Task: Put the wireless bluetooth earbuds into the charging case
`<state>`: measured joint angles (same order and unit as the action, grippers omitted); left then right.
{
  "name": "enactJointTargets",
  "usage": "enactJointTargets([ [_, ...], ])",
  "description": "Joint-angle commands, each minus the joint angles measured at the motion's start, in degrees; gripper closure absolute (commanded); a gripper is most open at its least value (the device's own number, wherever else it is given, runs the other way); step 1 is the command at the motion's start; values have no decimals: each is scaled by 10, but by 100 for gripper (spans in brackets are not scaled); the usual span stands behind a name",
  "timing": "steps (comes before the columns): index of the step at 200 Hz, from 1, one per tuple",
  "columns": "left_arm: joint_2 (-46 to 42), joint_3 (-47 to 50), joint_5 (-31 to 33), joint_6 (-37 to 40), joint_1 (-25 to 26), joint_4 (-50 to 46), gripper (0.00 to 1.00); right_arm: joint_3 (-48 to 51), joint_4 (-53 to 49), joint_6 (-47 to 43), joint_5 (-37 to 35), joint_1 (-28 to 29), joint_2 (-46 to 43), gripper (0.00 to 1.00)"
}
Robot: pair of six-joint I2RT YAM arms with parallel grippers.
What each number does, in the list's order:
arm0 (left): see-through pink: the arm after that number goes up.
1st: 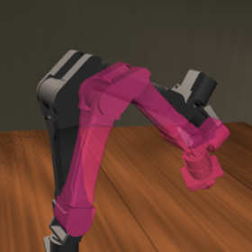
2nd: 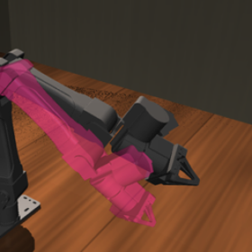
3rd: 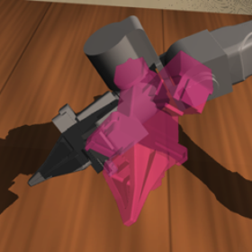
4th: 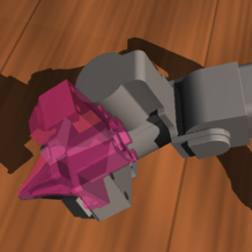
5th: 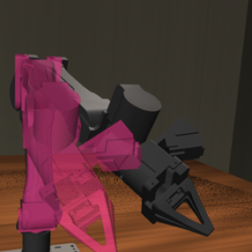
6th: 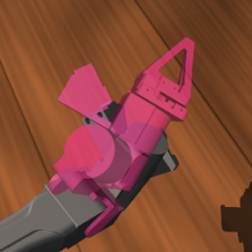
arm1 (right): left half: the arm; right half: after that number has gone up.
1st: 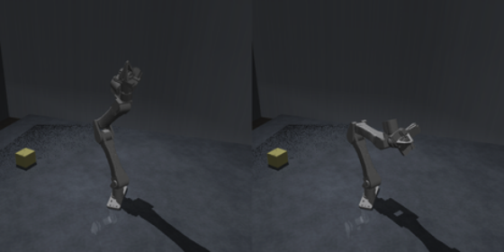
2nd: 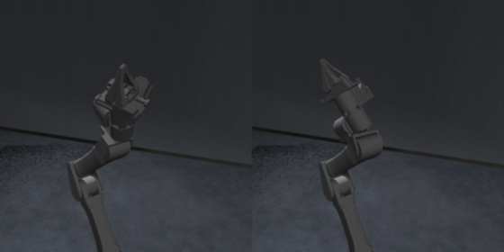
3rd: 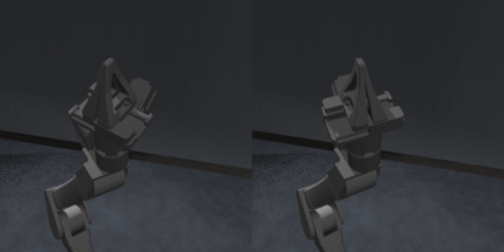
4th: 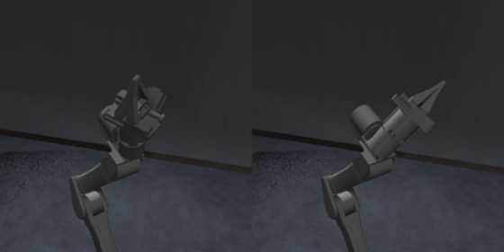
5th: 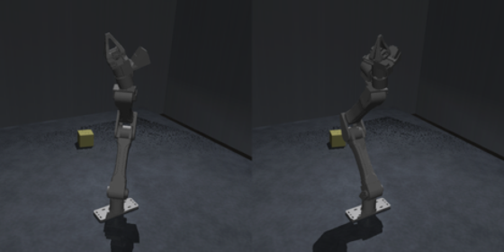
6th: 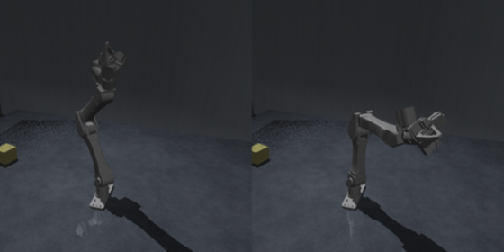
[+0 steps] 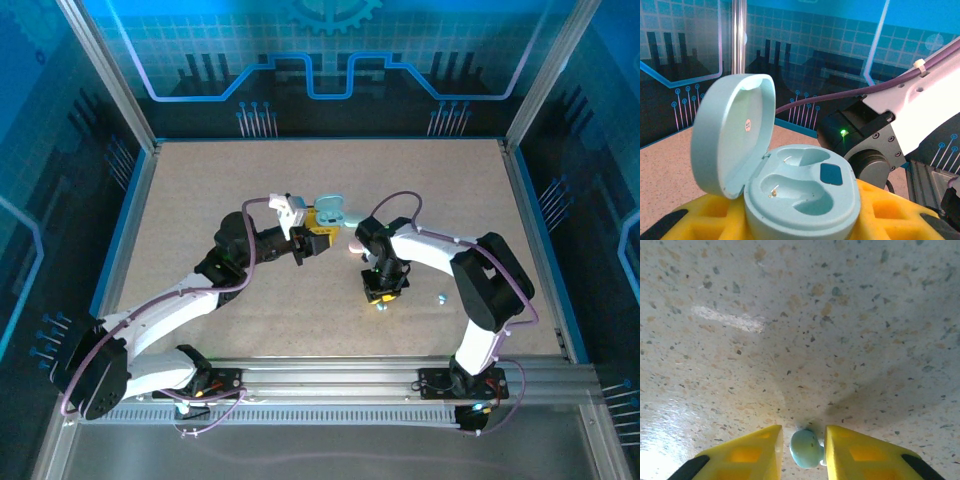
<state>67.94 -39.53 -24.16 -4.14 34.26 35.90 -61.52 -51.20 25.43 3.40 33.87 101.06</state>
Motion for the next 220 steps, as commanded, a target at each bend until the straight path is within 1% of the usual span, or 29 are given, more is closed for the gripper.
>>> enactJointTargets([
  [1,-11,5,8,9,1,11,63,-13,-21,-3,-8,11,12,73],
  [106,-4,0,6,6,1,11,63,-15,-29,2,-12,17,29,73],
  [122,-4,0,6,6,1,11,63,-16,-29,4,-15,17,29,76],
  [162,-3,-2,6,6,1,8,63,-13,-27,11,-21,12,23,77],
  [220,-1,-3,5,5,1,9,62,-9,-29,13,-10,10,33,73],
])
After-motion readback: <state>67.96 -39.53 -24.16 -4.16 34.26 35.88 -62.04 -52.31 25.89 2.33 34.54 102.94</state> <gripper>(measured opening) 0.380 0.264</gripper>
